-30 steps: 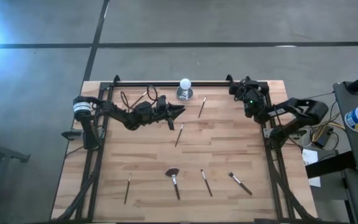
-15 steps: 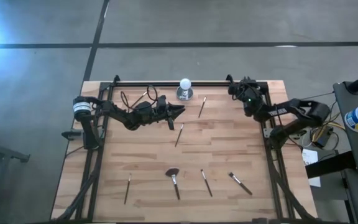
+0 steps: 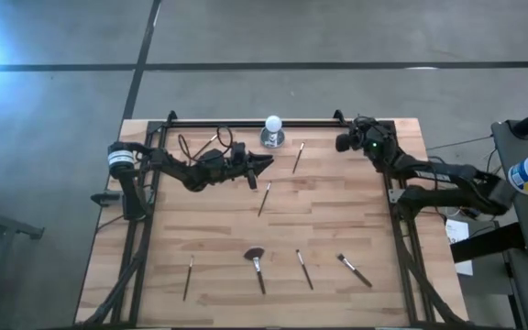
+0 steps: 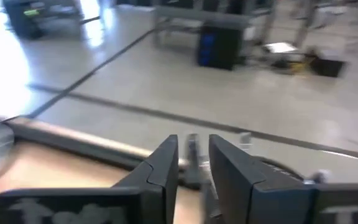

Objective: Pick & Place Makeup Supplies
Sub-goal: Put the makeup brush into the makeup holder

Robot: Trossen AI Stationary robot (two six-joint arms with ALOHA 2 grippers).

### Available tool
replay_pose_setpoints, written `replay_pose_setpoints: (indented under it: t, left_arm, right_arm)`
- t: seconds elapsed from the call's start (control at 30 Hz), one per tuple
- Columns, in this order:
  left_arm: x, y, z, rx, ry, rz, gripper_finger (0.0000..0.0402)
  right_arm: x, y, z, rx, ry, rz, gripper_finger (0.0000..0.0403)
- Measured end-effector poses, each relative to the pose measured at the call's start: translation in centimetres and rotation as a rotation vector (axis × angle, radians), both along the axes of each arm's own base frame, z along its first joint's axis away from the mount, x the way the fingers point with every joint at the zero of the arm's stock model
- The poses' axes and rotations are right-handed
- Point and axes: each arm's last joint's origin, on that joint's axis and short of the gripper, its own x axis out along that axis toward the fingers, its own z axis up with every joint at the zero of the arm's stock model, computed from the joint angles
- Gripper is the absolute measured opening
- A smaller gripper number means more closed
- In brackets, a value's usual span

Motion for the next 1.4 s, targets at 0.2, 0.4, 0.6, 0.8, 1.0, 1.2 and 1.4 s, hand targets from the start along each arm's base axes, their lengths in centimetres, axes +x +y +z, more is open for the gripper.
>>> replay_pose_setpoints:
  t: [0.2, 0.4, 0.6, 0.8, 1.0, 1.2, 1.4]
  left_arm:
    - [1.2, 0.6, 1.5, 0.004, -0.042, 0.010, 0.0075]
    - [3.1, 0.3, 3.3, 0.145, -0.010, -0.062, 0.0047]
    - [4.3, 0.4, 4.3, 0.180, 0.068, -0.045, 0.0002]
    - [5.3, 0.6, 3.9, 0.071, 0.278, -0.070, 0.0009]
    - [4.9, -0.3, 3.0, 0.068, 0.562, -0.045, 0.0002]
    - [1.3, 0.5, 1.8, -0.060, 0.746, 0.104, 0.0001]
    - [-1.3, 4.4, 0.4, -0.232, 0.795, 0.232, 0.0012]
  right_arm:
    - [-0.2, 1.8, 0.7, 0.004, -0.024, 0.203, 0.0031]
    - [0.0, 3.6, 0.6, -0.014, -0.010, 0.320, 0.0009]
    - [0.5, 5.0, 0.5, -0.024, 0.013, 0.410, 0.0008]
    - [0.8, 6.1, 0.0, -0.022, 0.024, 0.472, 0.0008]
    - [0.7, 6.4, -0.4, -0.023, 0.040, 0.492, 0.0008]
    - [0.6, 6.5, -0.4, -0.030, 0.041, 0.498, 0.0008]
    - [0.6, 6.5, -0.4, -0.041, 0.046, 0.501, 0.0008]
